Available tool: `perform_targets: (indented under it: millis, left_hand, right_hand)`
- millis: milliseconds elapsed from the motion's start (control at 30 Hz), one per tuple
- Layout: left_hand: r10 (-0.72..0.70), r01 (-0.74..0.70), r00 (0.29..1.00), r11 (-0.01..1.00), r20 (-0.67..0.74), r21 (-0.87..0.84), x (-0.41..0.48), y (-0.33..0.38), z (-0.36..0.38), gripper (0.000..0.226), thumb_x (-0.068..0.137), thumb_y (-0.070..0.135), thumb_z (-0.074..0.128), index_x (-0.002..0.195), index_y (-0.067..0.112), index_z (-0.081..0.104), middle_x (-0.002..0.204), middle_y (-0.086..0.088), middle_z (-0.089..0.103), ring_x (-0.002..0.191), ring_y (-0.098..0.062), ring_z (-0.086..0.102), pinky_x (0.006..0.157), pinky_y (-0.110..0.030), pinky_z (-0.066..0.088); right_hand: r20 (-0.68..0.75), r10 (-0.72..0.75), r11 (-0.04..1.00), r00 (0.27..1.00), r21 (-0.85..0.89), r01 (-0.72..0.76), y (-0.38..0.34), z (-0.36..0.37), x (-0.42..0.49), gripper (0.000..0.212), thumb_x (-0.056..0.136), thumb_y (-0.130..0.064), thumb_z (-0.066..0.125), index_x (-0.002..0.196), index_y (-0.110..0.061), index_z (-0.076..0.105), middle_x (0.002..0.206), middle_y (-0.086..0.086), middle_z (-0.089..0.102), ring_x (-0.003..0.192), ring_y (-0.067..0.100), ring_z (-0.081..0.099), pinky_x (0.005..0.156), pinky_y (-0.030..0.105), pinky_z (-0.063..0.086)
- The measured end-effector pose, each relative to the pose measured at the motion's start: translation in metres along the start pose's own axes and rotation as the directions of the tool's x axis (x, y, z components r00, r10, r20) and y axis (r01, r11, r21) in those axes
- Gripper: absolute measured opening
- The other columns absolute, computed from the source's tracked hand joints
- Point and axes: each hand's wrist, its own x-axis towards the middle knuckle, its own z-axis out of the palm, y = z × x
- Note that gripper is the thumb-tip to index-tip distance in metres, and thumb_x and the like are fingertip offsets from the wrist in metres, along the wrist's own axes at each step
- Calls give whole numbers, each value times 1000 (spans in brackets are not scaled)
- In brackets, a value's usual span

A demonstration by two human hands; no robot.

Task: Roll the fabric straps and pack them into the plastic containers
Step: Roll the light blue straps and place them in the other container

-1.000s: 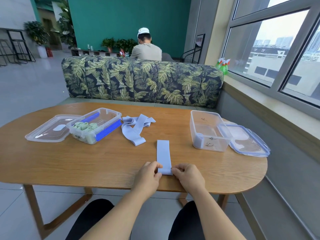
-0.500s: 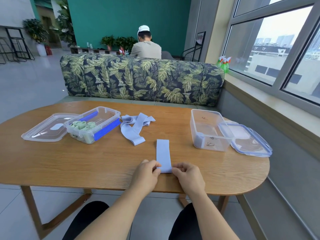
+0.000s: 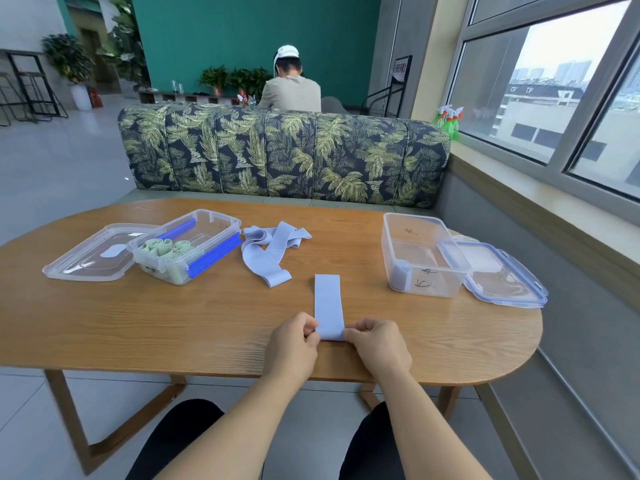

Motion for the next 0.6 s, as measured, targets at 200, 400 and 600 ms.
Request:
perform_targets:
  millis: [200, 400, 600]
  left_hand:
    - [-66, 67, 998, 997, -24, 34, 7, 7, -2, 13, 92, 25, 57, 95, 21, 69, 96, 8, 69, 92, -13, 62, 77, -26, 49]
    - [-175, 179, 983, 981, -59, 72, 13, 13, -2, 13, 92, 34, 56, 90, 25, 65, 89, 12, 64, 86, -13, 59, 68, -27, 44]
    - [-230, 232, 972, 971, -49, 60, 11, 14, -3, 15, 85, 45, 61, 83, 30, 65, 81, 16, 66, 80, -8, 61, 62, -25, 40]
  right_hand:
    - [-24, 50, 998, 998, -29, -50, -5, 0, 9, 23, 76, -43, 64, 68, -23, 69, 72, -8, 69, 70, 14, 63, 58, 24, 38]
    - [-97, 35, 993, 995, -111, -45, -9, 7, 14, 28, 81, -49, 61, 72, -23, 70, 71, -7, 66, 70, 16, 60, 58, 25, 36]
    - [-107, 13, 990, 994, -138, -28, -9, 10, 18, 32, 83, -51, 58, 76, -23, 70, 75, -5, 67, 76, 19, 63, 64, 27, 41]
